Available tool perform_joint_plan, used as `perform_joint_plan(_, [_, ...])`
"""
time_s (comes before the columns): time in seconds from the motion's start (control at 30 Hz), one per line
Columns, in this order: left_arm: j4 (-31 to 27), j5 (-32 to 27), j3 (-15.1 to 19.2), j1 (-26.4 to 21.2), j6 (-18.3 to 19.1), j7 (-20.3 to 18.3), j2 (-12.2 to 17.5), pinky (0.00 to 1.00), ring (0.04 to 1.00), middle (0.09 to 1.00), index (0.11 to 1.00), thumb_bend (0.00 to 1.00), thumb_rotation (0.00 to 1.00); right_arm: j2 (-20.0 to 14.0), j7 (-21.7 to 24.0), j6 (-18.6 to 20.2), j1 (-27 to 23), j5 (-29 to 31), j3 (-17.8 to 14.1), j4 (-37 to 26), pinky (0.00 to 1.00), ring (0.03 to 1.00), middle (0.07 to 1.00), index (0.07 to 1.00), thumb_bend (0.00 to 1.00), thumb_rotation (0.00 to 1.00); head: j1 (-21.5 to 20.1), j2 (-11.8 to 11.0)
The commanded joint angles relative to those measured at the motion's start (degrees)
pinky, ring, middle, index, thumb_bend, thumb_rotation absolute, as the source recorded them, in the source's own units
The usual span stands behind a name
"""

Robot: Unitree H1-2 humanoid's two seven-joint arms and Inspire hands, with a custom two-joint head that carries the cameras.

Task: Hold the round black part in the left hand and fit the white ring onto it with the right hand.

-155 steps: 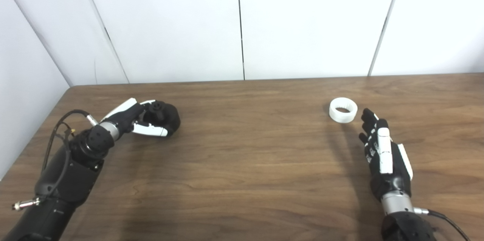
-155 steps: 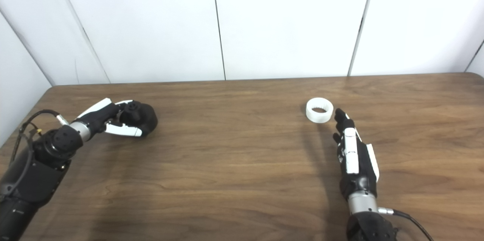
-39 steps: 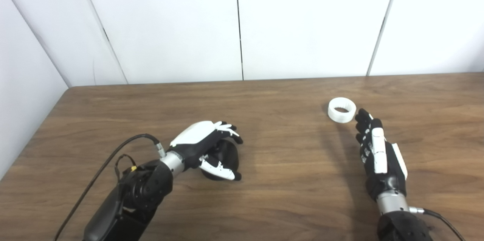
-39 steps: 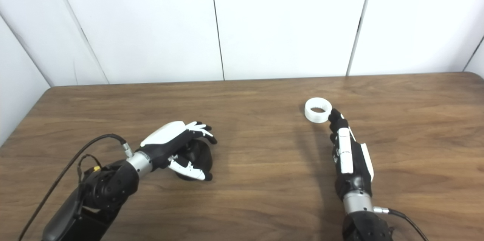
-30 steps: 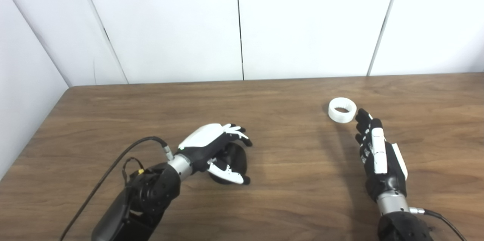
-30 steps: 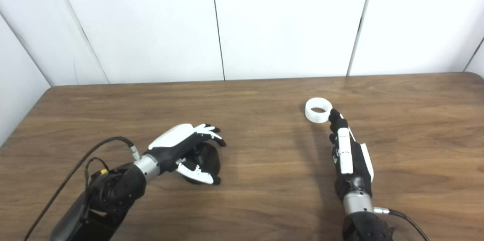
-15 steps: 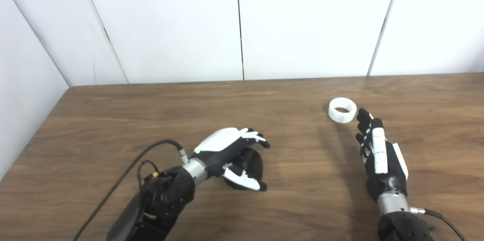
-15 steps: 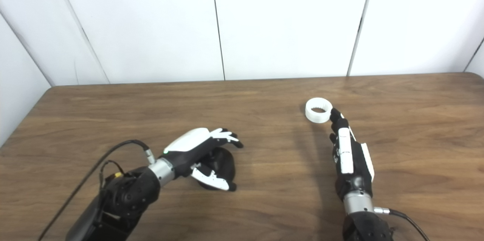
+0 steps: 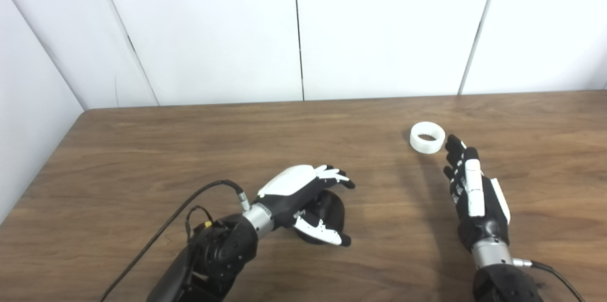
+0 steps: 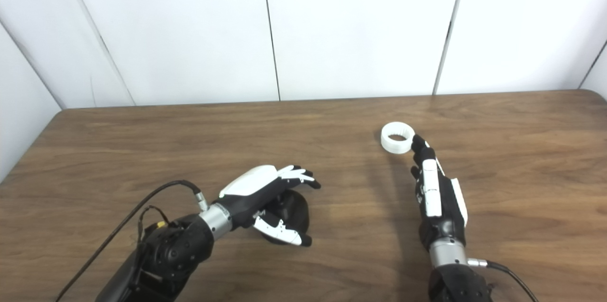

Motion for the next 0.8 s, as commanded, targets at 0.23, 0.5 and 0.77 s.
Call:
perform_joint_plan(0.23, [-0.89, 1.23, -0.35, -0.45, -0.15, -0.36, 0.2, 0.94, 1.0, 0.956, 0.845, 1.0, 0.4, -0.14, 0.08, -0.35, -1.29, 0.04, -0.14, -1.66, 0.98, 0.986, 0.955, 0.925, 0.58, 1.0, 0.18, 0.09])
perform_joint_plan(0.5, [-1.63, -0.84, 1.88, -0.55, 1.54, -1.67, 1.21, 0.93, 1.0, 0.973, 0.904, 1.0, 0.4, -1.24, 0.43, -0.48, -1.75, -0.02, -0.26, -0.92, 0.99, 0.99, 0.95, 0.933, 0.6, 1.0, 0.5, 0.07])
perform_joint_plan(0.77, [-4.99, -5.06, 6.66, -0.37, 6.03, -3.28, 1.69, 0.96, 1.0, 0.983, 0.983, 1.0, 0.37, -1.59, 0.35, -0.05, -2.09, 0.19, -0.16, -0.75, 0.98, 0.985, 0.943, 0.931, 0.59, 1.0, 0.72, -0.04])
